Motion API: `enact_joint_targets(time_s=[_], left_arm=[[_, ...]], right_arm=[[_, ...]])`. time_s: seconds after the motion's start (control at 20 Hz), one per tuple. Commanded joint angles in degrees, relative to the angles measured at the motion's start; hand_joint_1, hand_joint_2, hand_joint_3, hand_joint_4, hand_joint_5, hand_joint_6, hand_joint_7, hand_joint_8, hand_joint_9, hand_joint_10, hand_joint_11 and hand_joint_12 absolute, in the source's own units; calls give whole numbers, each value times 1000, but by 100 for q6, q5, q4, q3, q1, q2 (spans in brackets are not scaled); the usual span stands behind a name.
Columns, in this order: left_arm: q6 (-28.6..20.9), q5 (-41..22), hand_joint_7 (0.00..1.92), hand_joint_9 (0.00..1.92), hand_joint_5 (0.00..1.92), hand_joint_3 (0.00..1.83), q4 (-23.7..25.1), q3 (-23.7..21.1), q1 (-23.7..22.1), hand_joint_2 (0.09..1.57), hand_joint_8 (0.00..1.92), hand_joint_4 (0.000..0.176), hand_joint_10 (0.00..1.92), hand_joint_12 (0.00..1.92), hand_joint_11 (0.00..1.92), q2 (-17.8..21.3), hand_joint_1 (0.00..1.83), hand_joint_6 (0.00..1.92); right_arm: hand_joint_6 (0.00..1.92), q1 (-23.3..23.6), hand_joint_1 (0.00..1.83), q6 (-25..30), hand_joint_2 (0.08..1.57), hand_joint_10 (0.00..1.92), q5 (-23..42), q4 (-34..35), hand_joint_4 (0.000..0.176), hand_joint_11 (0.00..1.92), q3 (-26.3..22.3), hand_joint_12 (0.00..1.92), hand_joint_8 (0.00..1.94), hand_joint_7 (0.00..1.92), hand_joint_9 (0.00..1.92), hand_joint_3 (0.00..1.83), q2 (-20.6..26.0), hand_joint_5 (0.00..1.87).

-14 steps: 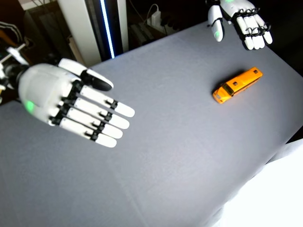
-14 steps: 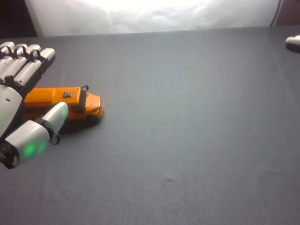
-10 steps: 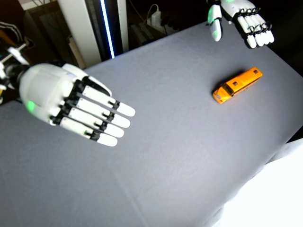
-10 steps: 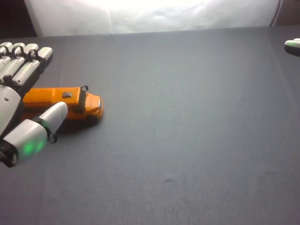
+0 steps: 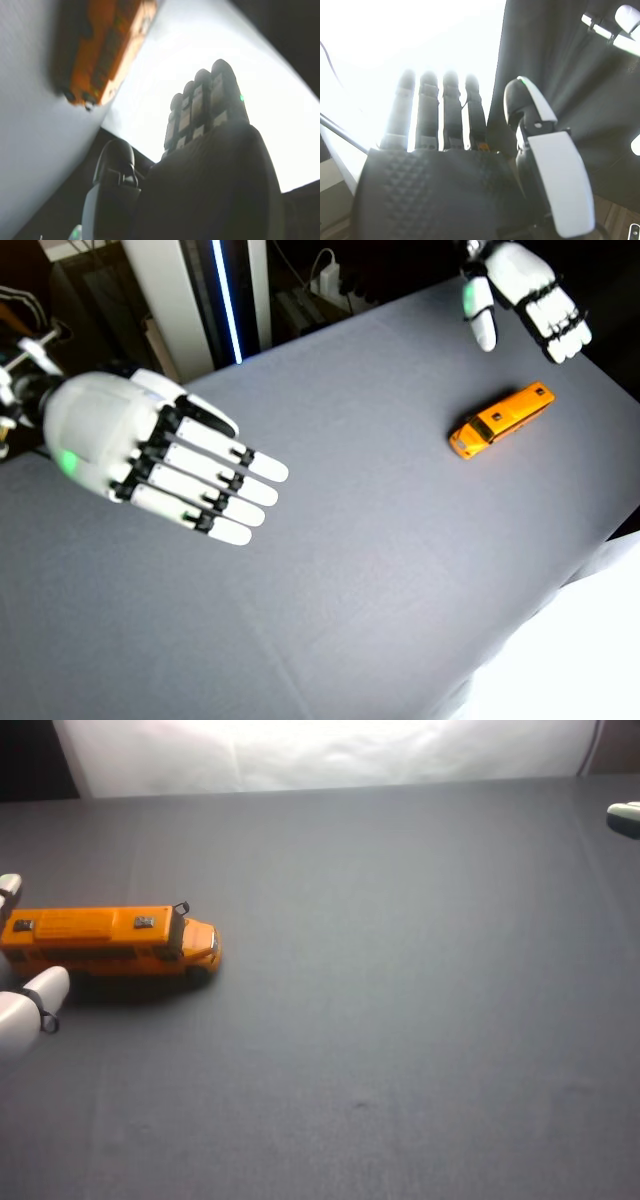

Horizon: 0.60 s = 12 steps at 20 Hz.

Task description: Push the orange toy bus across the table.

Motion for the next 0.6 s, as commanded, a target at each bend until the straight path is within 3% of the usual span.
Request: enact_joint_targets(time_s=[0.0,0.3,0.35,0.4,0.45,0.5,0.55], left_arm=[[15,-671,64,65,42,0,69,43,8,1363,5,0,6,4,8,2,0,2],[14,-719,5,0,17,2,-538,159,175,1368,2,0,0,0,0,11,0,7],[14,-715,3,0,20,2,-642,184,208,1367,1,9,0,0,0,7,0,7],[14,-684,2,0,17,9,-701,208,222,1384,0,4,0,0,0,2,0,6],[15,-604,3,0,16,7,-769,260,230,1381,1,8,0,0,0,-22,0,5],[15,-506,5,0,18,0,-808,323,231,1343,2,31,0,0,0,-51,0,5],[15,-376,13,0,15,0,-824,390,231,1314,5,11,0,0,0,-86,0,3]], right_arm=[[1,9,566,48,1420,2,733,83,0,128,12,240,1,323,262,0,11,330],[0,-18,625,48,1427,0,704,78,0,185,16,93,0,318,256,1,-2,308],[0,-21,646,48,1426,0,695,72,0,187,17,84,0,316,254,0,-4,306],[1,-21,646,48,1421,0,686,65,0,189,18,82,0,314,253,0,-5,307],[0,-21,635,48,1424,0,676,56,0,190,19,77,0,312,252,0,-8,304],[0,-21,638,56,1428,0,674,50,0,189,19,74,0,312,253,2,-11,302],[1,-21,638,63,1423,0,674,43,0,185,19,71,1,314,251,0,-12,305]])
